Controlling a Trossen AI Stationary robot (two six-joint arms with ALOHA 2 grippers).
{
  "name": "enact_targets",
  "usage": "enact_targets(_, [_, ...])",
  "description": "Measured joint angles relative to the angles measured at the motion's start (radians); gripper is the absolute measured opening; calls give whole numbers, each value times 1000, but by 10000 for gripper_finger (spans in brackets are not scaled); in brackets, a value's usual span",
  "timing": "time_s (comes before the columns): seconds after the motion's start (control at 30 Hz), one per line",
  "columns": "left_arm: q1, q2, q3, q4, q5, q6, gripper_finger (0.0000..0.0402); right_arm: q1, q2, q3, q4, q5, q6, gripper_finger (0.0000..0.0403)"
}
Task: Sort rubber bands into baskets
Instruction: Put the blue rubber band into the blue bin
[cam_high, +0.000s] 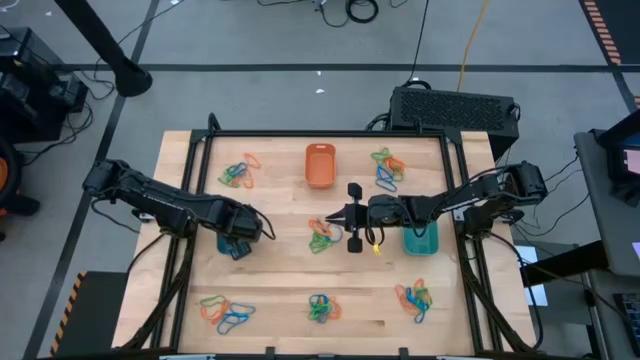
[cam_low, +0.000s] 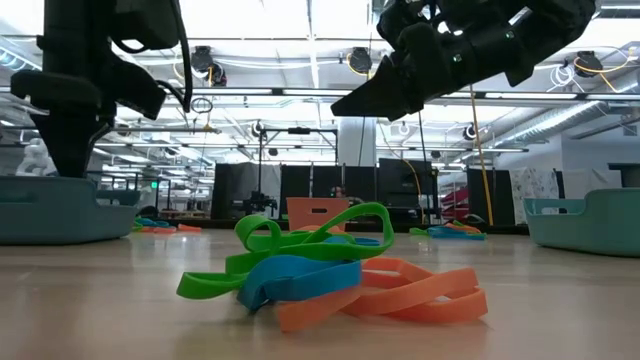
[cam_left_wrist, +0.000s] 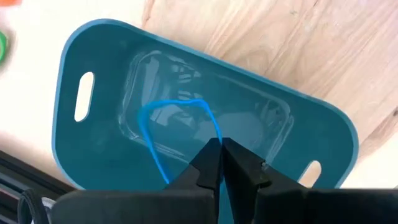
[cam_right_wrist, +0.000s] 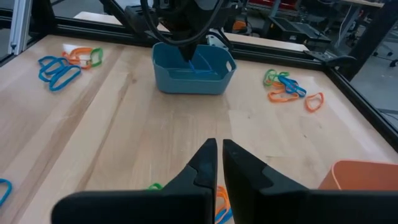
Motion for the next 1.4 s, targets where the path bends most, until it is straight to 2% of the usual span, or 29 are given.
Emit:
enact_targets(0.5, [47,0,40,-10,45,81,26,0,0,0,-7,0,0,18])
enact_targets(0.63, [46,0,40,-12,45,100,54,0,0,0,-13,0,0,18])
enact_targets(0.83, [50,2,40,-12,45,175,124,0,0,0,-25,0,0,18])
enact_targets(1.0, [95,2,62,-24,24,230,141,0,0,0,-26,0,0,18])
enact_targets(1.2, [211,2,129,-38,-107,324,141,0,0,0,-23,0,6,18])
enact_targets(1.4, [488,1,151,-9,-142,471,141,-9,0,0,-14,0,27,18])
